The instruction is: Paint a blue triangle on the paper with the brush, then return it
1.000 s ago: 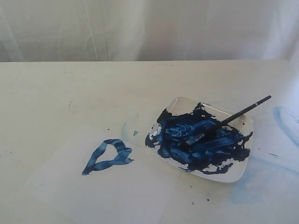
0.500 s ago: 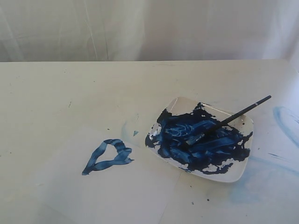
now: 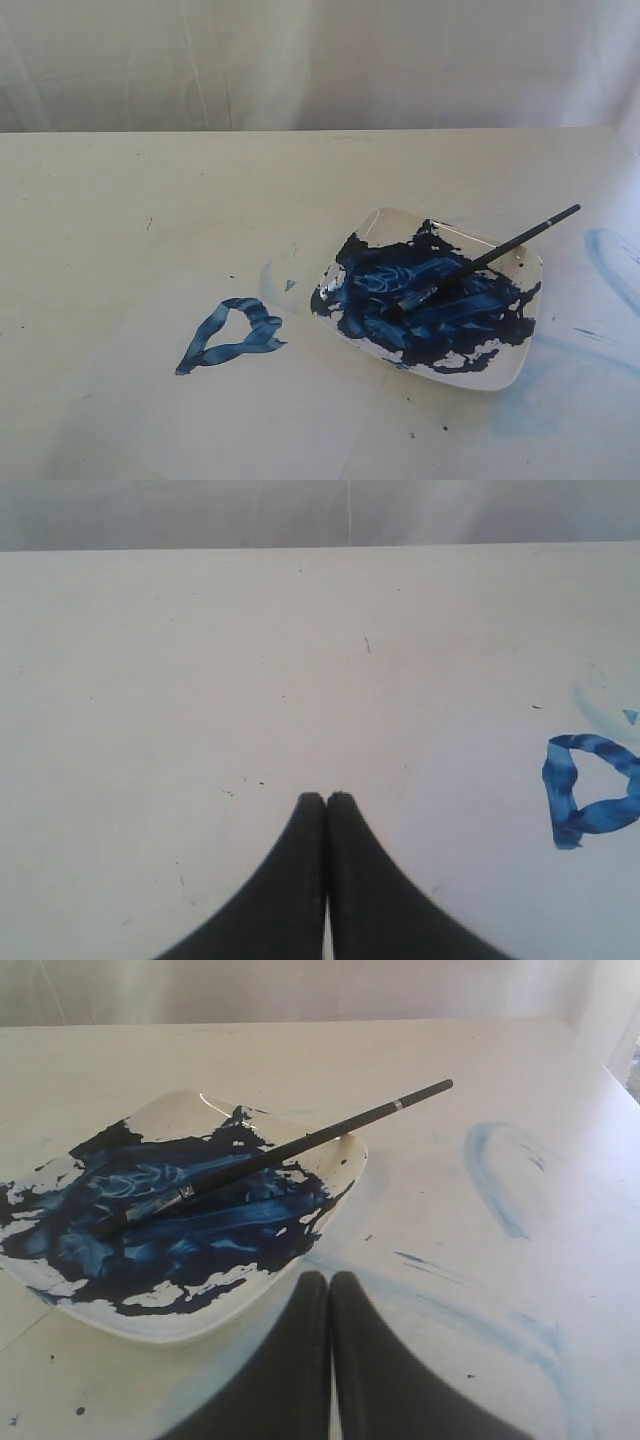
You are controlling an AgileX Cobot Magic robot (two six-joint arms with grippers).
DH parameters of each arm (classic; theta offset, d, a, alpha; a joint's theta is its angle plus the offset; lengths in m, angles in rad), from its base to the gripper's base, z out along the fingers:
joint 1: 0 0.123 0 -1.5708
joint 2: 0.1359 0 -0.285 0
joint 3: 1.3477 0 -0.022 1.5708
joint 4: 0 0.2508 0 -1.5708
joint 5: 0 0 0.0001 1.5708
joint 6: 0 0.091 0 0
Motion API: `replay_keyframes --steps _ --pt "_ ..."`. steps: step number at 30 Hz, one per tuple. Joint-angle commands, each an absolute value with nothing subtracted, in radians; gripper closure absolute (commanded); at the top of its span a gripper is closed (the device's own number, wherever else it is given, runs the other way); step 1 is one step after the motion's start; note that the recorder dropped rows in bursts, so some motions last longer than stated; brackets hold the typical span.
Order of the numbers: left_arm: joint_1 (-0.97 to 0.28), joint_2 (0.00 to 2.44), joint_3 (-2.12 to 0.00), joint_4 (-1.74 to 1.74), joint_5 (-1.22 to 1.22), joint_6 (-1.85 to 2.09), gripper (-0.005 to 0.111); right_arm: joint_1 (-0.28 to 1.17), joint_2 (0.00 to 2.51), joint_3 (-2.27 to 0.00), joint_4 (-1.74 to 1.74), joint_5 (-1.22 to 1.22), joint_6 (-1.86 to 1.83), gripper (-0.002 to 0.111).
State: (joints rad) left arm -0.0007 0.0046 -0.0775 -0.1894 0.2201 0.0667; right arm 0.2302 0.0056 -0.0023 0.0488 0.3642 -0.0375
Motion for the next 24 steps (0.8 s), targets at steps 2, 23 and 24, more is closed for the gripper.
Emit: replay_keyframes --steps 2,23,24 --pt "-0.007 0.000 -0.017 -0.199 0.212 0.105 0.107 0.231 0.000 0.000 0.051 0.352 -0.050 0.108" --pt "0.011 0.000 0.000 -0.169 0.239 0.132 0.107 0.231 0.000 0.000 0.051 0.352 -0.050 0.108" --pt "0.018 0.000 0.000 -0.169 0.239 0.132 0.107 0.231 0.000 0.000 0.051 0.352 -0.050 0.108"
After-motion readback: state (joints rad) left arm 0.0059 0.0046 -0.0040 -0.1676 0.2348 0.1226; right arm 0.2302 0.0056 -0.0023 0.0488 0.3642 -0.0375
